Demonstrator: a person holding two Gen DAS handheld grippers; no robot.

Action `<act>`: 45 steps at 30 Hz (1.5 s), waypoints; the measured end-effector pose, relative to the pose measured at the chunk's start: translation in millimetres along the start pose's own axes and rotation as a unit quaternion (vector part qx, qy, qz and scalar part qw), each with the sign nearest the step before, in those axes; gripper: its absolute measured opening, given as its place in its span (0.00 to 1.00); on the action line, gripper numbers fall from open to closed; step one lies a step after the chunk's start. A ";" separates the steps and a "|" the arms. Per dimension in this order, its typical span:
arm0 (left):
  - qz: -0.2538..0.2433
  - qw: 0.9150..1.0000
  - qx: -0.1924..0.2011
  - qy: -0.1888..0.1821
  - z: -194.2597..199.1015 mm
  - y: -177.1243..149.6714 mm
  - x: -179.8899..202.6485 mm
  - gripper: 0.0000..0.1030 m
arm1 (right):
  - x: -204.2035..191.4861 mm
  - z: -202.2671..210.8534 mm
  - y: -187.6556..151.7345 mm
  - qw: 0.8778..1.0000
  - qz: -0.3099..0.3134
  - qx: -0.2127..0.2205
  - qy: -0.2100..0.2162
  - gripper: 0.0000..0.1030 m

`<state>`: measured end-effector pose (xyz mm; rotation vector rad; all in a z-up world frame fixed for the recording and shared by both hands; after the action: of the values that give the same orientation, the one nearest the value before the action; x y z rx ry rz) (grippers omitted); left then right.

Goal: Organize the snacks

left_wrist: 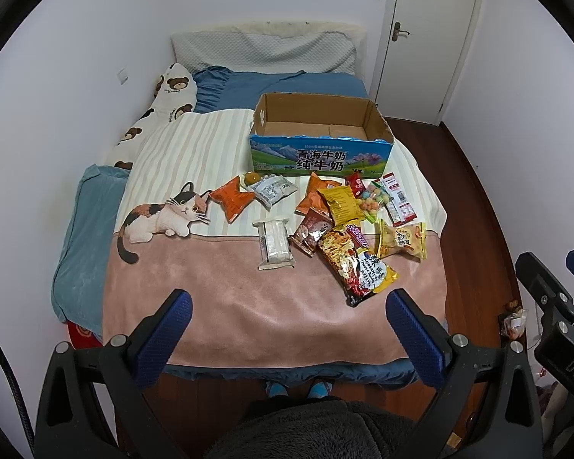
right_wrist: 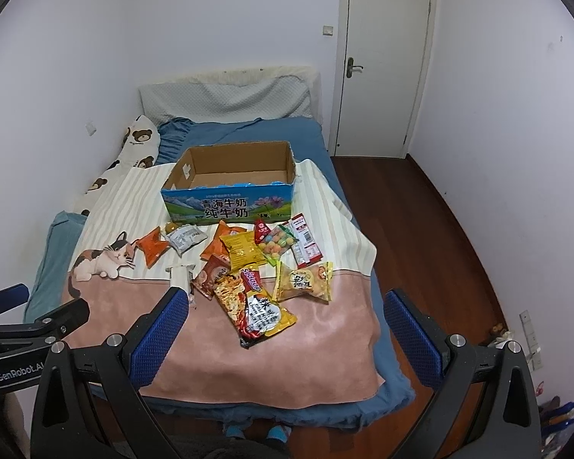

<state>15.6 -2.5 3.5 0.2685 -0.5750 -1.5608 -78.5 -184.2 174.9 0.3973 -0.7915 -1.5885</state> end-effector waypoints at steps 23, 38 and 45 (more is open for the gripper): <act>0.068 0.986 -0.153 0.017 -233.7 37.1 -115.5 0.95 | -112.4 -296.8 -36.2 0.973 0.132 -0.187 0.041 1.00; 0.039 0.972 -0.233 -0.009 -367.0 28.3 -115.3 0.43 | -192.5 -404.9 -75.6 0.938 0.199 -0.283 0.025 0.90; 0.041 0.970 -0.240 -0.001 -345.0 -21.0 -136.7 0.45 | -166.1 -413.4 -87.7 0.924 0.018 -0.381 0.032 0.86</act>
<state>182.9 64.4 -321.7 -0.1243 -0.1931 -1.5672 161.2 -131.2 -207.1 -0.1336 -0.0856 -1.7011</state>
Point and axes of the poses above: each gripper's, at about its wrist camera, not at the fingertips, and z roughly against the way its jaws point, x to its right, y to its top, the point moved 2 cm from there along -z, roughly the way its jaws point, and after that the axes turned 11 degrees about -y, right-handed, at the moved point
